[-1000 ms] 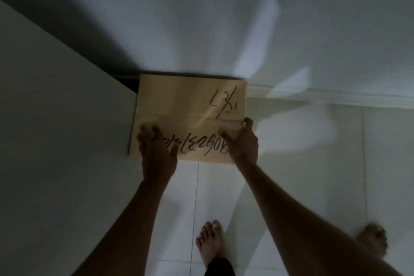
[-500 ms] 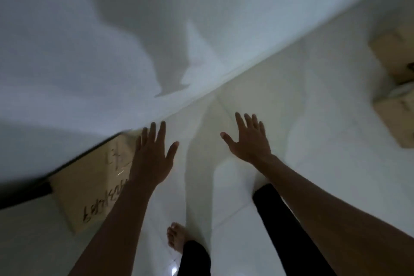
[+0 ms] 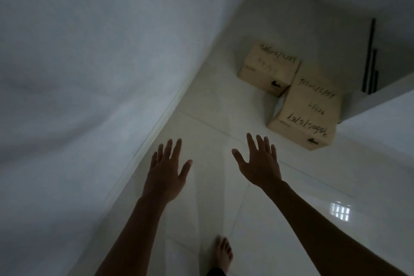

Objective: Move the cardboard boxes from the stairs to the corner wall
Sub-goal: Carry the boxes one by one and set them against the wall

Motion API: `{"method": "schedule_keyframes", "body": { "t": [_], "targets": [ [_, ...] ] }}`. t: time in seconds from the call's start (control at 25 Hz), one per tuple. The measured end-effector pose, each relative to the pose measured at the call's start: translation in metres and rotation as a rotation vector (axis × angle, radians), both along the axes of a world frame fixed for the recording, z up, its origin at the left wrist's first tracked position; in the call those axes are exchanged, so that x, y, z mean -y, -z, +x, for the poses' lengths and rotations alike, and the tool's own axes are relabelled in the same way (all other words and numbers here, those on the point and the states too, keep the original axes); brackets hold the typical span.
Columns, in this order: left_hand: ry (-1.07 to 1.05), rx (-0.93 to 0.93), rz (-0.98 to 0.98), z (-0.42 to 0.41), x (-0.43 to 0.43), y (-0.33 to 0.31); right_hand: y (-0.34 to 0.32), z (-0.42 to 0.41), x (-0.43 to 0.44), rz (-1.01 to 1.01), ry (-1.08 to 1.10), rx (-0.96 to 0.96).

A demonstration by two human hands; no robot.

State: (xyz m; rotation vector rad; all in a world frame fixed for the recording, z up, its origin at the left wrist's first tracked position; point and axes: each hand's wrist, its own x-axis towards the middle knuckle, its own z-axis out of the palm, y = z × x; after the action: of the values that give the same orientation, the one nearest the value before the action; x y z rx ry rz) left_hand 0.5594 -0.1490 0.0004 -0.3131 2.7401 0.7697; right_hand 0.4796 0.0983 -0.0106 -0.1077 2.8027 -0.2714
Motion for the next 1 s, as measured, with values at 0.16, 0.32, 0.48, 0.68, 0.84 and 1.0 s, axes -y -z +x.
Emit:
{"method": "schedule_keyframes", "body": {
  "t": [0.16, 0.32, 0.48, 0.68, 0.84, 1.0],
  "targets": [
    [0.107, 0.004, -0.013, -0.148, -0.066, 0.007, 0.005, -0.114, -0.090, 0.020, 0.182, -0.017],
    [0.150, 0.010, -0.011, -0.271, -0.112, 0.029, 0.034, -0.210, -0.152, -0.016, 0.280, -0.026],
    [0.196, 0.045, -0.032, -0.406, -0.134, 0.082, 0.088, -0.318, -0.183, -0.120, 0.374, 0.065],
    [0.195, 0.148, -0.032, -0.588, -0.178, 0.180, 0.192, -0.468, -0.189, -0.167, 0.398, 0.042],
    [0.079, 0.189, 0.032, -0.693, -0.205, 0.262, 0.287, -0.553, -0.195, -0.115, 0.414, 0.126],
    [-0.054, 0.242, 0.117, -0.728, -0.218, 0.312, 0.334, -0.550, -0.190, -0.093, 0.412, 0.008]
  ]
}}
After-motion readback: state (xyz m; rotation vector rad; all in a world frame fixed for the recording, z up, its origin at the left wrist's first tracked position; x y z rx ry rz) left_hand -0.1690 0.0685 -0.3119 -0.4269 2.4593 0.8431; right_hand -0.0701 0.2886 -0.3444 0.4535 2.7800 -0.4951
